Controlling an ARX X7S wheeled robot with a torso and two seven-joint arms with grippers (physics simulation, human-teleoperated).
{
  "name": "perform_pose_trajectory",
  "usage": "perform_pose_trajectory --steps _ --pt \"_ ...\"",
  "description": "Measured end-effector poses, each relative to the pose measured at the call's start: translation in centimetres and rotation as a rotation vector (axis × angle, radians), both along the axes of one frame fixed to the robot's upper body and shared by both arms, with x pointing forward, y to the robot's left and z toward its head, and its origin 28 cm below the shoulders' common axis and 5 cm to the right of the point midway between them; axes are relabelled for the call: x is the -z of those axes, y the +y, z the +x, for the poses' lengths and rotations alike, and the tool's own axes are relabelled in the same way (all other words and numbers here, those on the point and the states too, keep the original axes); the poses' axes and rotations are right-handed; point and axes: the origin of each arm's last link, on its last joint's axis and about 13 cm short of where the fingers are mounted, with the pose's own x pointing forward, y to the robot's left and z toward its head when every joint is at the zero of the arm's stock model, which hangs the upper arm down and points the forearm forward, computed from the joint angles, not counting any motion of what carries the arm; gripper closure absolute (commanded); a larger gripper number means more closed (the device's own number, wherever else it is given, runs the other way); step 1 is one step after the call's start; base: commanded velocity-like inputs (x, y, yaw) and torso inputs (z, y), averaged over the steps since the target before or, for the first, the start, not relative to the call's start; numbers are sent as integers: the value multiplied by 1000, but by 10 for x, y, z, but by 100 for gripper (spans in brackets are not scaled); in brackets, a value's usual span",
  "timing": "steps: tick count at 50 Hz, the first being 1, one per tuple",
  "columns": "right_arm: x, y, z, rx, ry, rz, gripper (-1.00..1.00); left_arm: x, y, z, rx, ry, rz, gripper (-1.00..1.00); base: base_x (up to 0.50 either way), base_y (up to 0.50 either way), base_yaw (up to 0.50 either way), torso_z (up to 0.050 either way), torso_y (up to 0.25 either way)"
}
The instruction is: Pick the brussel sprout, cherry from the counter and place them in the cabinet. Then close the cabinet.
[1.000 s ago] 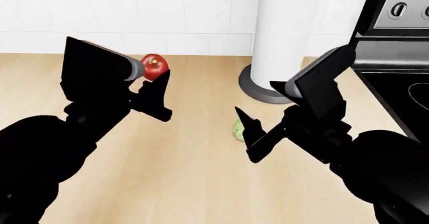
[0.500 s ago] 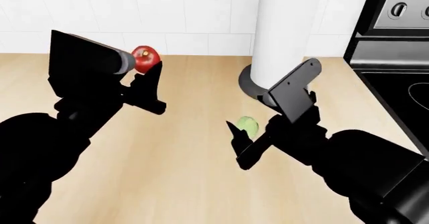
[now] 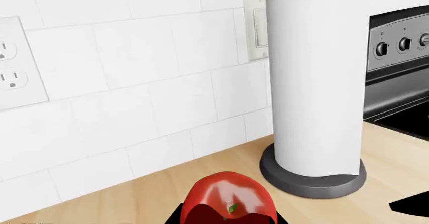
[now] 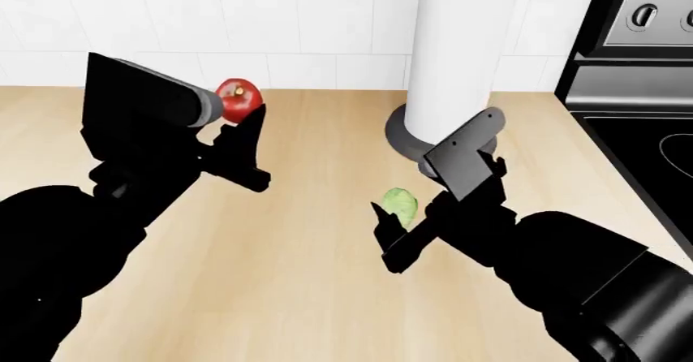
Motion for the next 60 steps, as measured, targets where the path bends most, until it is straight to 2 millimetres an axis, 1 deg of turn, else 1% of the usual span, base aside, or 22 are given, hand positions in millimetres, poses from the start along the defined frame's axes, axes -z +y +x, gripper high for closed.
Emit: perform_pose_trajectory --steps 30,50,57,58,60 --pt "19 6 11 59 38 -12 -100 2 1 0 1 1 -3 100 0 0 0 0 0" --pt "38 8 17 84 93 -32 -100 2 2 0 0 4 -2 100 0 0 0 0 0" --pt "40 7 18 80 102 -23 -100 2 2 0 -1 4 -3 100 0 0 0 0 0" --pt "40 7 18 80 103 -22 100 2 2 0 -1 4 -3 100 0 0 0 0 0" --pt "41 8 17 78 109 -21 100 2 2 0 -1 4 -3 100 0 0 0 0 0"
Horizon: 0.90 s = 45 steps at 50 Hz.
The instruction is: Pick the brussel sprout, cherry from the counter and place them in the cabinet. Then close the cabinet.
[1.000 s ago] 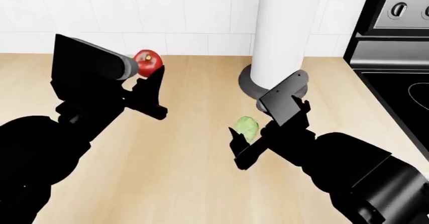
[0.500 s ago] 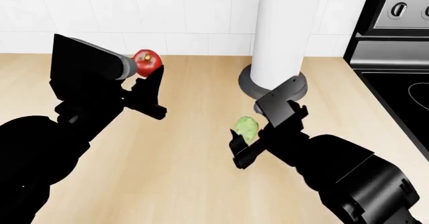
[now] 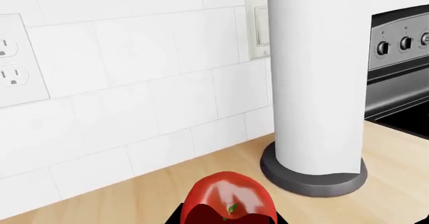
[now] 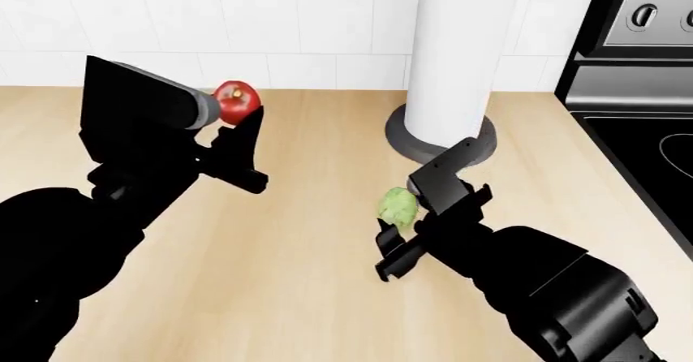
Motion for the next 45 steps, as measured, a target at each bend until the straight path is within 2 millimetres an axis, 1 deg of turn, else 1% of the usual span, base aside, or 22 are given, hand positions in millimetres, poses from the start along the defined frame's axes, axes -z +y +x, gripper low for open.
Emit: perform_pose_trajectory --steps 11,16,21,27,33,45 --pt "-2 -3 -3 26 -15 30 100 1 0 0 -1 -1 -1 100 0 0 0 0 0" --pt "-7 -6 -6 42 -45 62 100 2 0 1 -5 -1 -3 100 0 0 0 0 0" --pt "-16 -8 -11 58 -89 102 100 2 1 2 -26 -7 -11 100 0 0 0 0 0" --pt "-32 -10 -19 75 -162 152 100 2 1 2 -60 -25 -21 100 0 0 0 0 0" --pt "-52 -10 -29 90 -253 208 100 0 2 -1 -111 -60 -41 100 0 0 0 0 0" --pt "-102 -6 -53 108 -459 298 100 -9 2 -14 -184 -140 -63 100 0 0 0 0 0"
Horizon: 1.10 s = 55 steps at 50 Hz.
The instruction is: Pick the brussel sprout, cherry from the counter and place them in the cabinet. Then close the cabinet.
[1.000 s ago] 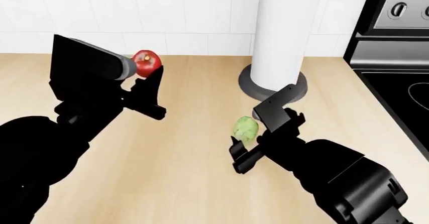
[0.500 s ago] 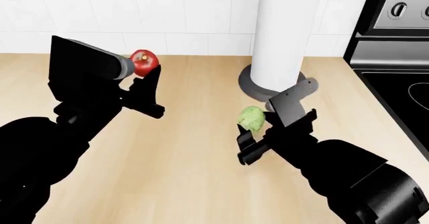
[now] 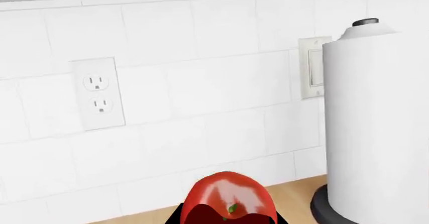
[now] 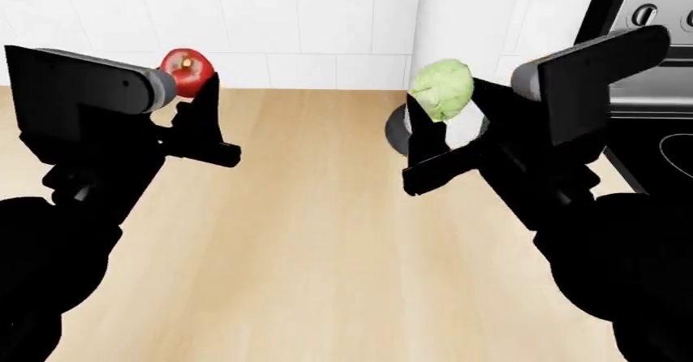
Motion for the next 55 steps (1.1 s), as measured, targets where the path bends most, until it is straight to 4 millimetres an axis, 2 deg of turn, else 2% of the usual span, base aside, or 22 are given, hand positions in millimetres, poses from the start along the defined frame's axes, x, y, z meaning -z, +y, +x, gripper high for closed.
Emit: perform_pose_trajectory --steps 15,23,41,55 --pt "-56 7 -8 86 -233 109 100 -8 -3 -10 -6 -53 7 100 0 0 0 0 0" --pt "-86 11 -19 124 -354 158 100 -11 -3 -14 -3 -68 10 100 0 0 0 0 0" --pt "-136 15 -47 169 -576 245 100 -13 -4 -17 -2 -87 17 100 0 0 0 0 0" --pt "-172 21 -41 190 -650 257 100 -11 -6 -16 5 -85 25 100 0 0 0 0 0"
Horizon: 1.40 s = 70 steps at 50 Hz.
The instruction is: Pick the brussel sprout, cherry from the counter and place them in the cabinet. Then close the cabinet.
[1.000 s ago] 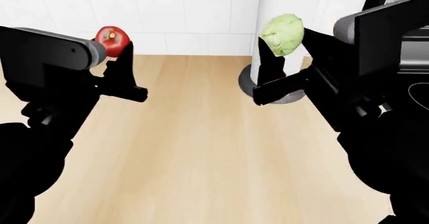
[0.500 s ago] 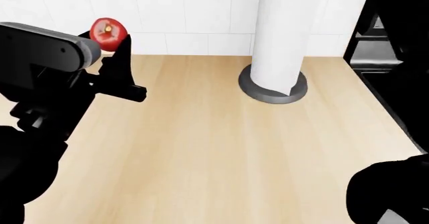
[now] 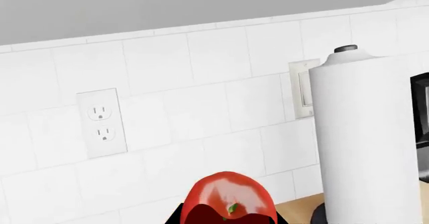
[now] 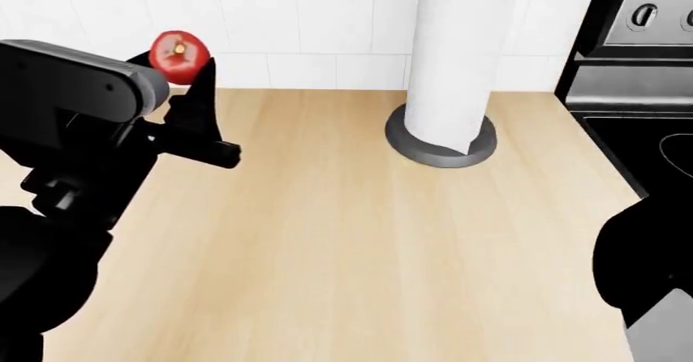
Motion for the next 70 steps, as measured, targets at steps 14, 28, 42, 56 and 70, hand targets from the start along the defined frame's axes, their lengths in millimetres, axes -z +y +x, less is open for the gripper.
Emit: perform_pose_trajectory --steps 14,28,42,56,70 --pt "-33 -1 33 54 7 40 100 -1 -4 5 16 5 11 100 0 0 0 0 0" --pt "-55 -6 63 123 27 57 100 -3 -8 8 29 5 17 100 0 0 0 0 0" --pt "-62 -8 72 166 43 36 100 -4 -10 8 35 2 15 100 0 0 0 0 0" --pt "-78 -3 75 172 13 12 100 -3 -11 7 34 -7 18 100 0 0 0 0 0" --pt "-116 -1 92 176 -30 20 100 -2 -11 8 31 -10 21 100 0 0 0 0 0"
